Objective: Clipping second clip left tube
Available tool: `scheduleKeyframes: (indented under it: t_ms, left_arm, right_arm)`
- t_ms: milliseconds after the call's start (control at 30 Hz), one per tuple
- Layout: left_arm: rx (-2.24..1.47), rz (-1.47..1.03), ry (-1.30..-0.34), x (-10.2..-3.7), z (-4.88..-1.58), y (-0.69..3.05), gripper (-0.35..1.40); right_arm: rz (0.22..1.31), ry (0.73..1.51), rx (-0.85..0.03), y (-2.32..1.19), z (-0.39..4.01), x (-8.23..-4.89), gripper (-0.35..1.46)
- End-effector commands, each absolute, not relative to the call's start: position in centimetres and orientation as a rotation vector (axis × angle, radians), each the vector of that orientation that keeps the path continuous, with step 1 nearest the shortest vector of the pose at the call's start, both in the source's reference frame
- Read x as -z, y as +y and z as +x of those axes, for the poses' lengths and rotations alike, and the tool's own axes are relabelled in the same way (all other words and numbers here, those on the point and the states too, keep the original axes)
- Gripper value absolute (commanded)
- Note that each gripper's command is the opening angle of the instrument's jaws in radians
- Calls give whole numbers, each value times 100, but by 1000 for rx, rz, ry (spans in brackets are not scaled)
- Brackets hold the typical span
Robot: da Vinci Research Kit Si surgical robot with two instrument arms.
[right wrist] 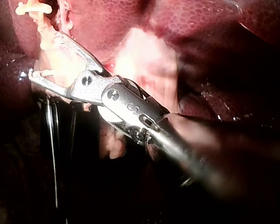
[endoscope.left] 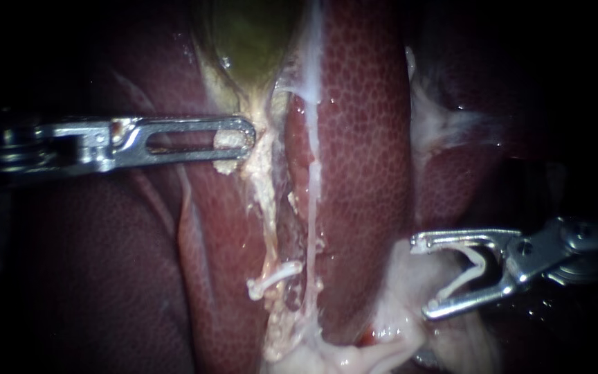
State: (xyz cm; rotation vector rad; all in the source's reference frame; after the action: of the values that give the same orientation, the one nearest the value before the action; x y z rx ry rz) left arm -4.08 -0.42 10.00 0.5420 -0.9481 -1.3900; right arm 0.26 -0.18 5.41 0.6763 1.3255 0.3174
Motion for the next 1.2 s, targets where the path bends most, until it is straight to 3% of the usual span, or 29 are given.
scheduleKeyframes:
  t_ms: [33, 800, 1200]
  left_arm:
    - [1390, 545, -948, -998, -406, -41, -35]
    - [1443, 509, -980, -940, -344, -6, -35]
    - [1450, 501, -992, -928, -336, -2, -35]
  right_arm:
    - [676, 1325, -318, -18, 26, -541, 60]
    - [676, 1325, -318, -17, 26, -543, 60]
    - [676, 1325, -318, -17, 26, -543, 60]
